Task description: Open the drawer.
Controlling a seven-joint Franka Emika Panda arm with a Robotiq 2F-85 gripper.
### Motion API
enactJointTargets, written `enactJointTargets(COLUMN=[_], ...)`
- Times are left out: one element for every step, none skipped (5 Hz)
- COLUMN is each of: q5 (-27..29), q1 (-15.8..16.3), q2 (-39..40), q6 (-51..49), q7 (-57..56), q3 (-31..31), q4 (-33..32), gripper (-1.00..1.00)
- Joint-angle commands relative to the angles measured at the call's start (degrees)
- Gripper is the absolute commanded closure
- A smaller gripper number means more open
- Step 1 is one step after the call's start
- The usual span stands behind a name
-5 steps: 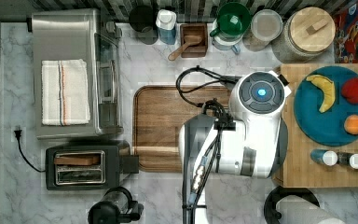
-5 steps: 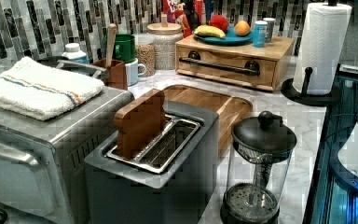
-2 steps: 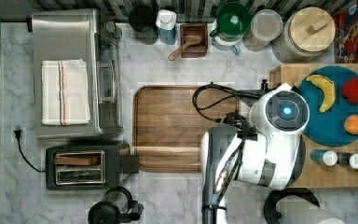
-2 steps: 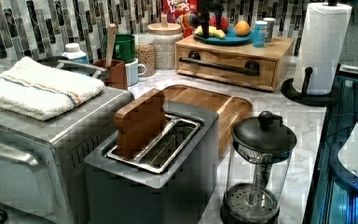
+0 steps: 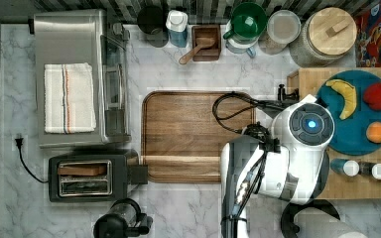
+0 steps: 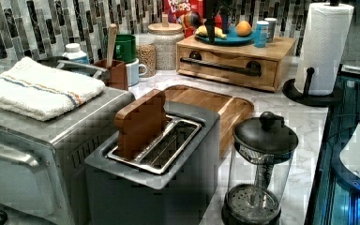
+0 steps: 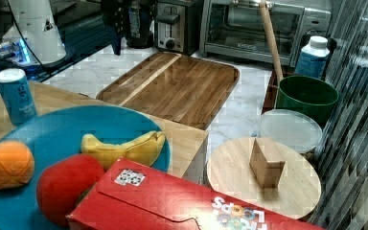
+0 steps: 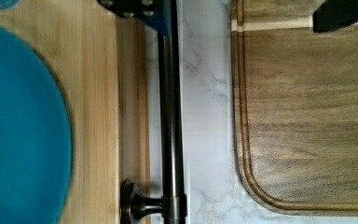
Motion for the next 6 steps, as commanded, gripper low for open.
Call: enactJointTargets(q5=[0.5,0.6,1.1,-0.3,0.2,-1.6], q1=[-1.2,-2.3,-3.3,-3.3,-4.1,-4.9], q2=[3.7,4.7,5.9,7.0,8.1,8.7], q6=[13.2,17.0,20.5,22.1,25.5,27.5], q7=[-8.4,-10.1,-12.1,-9.3,-10.2,-9.3], q3=[-1.3,-1.6,-1.8,-2.0,-1.9,-1.8], q4=[-4.7,-6.3,-7.7,-8.4,-9.4,-9.8], gripper=[-1.0,-1.0,-1.0,-1.0,-1.0,-1.0])
